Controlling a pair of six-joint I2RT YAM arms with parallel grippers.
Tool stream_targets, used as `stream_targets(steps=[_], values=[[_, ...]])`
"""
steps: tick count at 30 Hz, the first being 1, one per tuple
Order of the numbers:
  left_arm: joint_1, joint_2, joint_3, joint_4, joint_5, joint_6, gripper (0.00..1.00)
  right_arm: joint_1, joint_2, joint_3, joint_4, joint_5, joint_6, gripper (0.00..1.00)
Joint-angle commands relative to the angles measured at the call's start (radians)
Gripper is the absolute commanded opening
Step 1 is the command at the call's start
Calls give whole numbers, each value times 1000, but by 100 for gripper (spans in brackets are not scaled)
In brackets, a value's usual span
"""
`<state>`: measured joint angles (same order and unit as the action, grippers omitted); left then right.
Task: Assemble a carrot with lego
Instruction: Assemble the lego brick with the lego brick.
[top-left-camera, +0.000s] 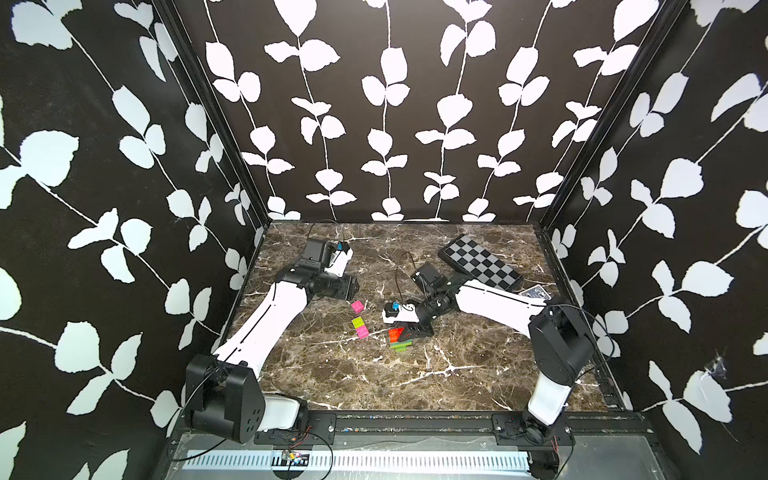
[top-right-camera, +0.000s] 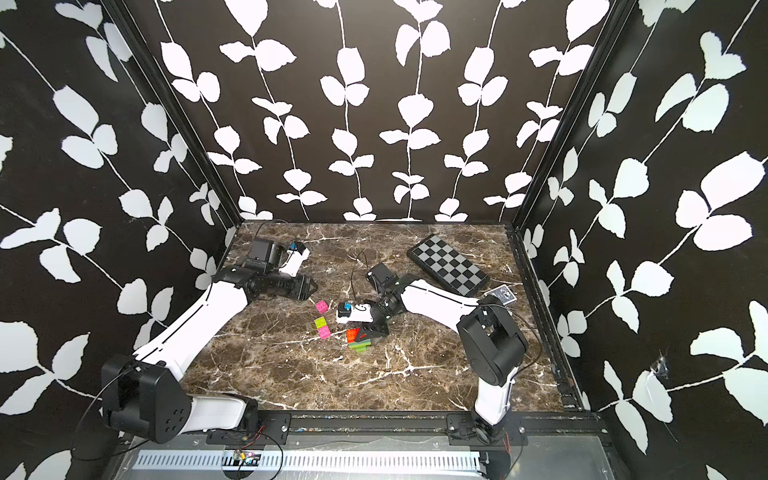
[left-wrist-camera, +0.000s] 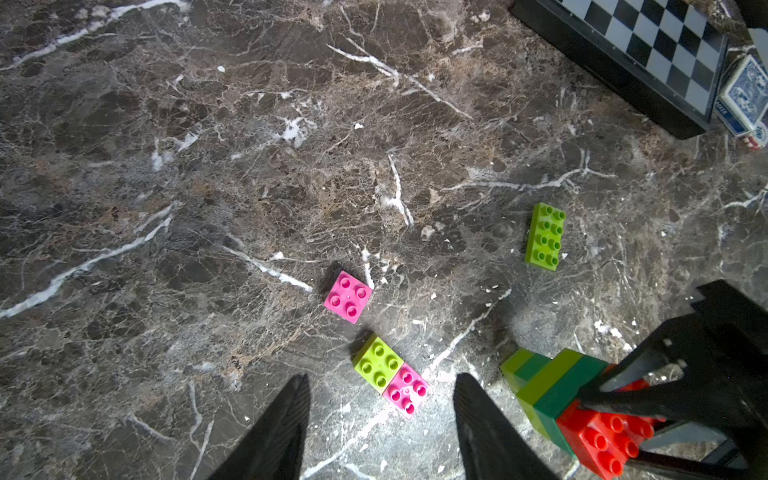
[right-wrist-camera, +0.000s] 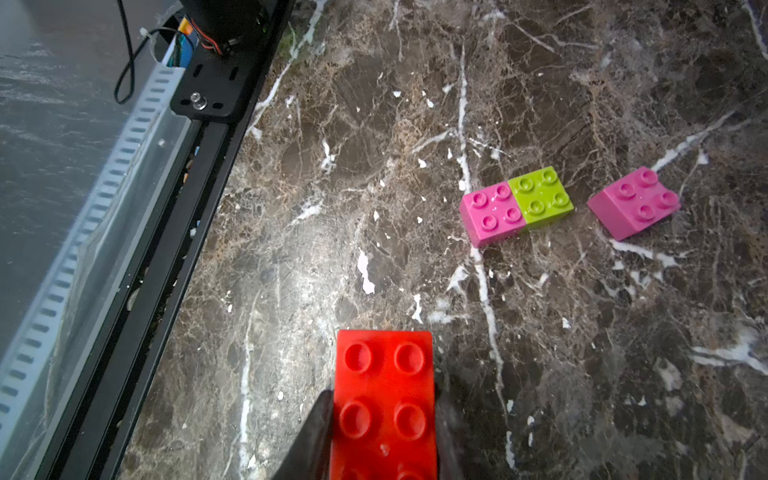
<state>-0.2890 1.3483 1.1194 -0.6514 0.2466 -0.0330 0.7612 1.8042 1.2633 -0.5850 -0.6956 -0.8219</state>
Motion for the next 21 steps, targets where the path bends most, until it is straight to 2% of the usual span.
stream_targets(steps=[1, 10, 21], values=[[5, -4, 8, 4, 11, 10, 58, 30, 54, -47, -111, 172, 36, 16], [5, 4, 14, 5, 7, 12, 58, 52, 73, -49, -118, 244, 75, 14], [5, 4, 16, 10, 16, 6, 57, 53, 127, -4, -146, 220, 100, 14]])
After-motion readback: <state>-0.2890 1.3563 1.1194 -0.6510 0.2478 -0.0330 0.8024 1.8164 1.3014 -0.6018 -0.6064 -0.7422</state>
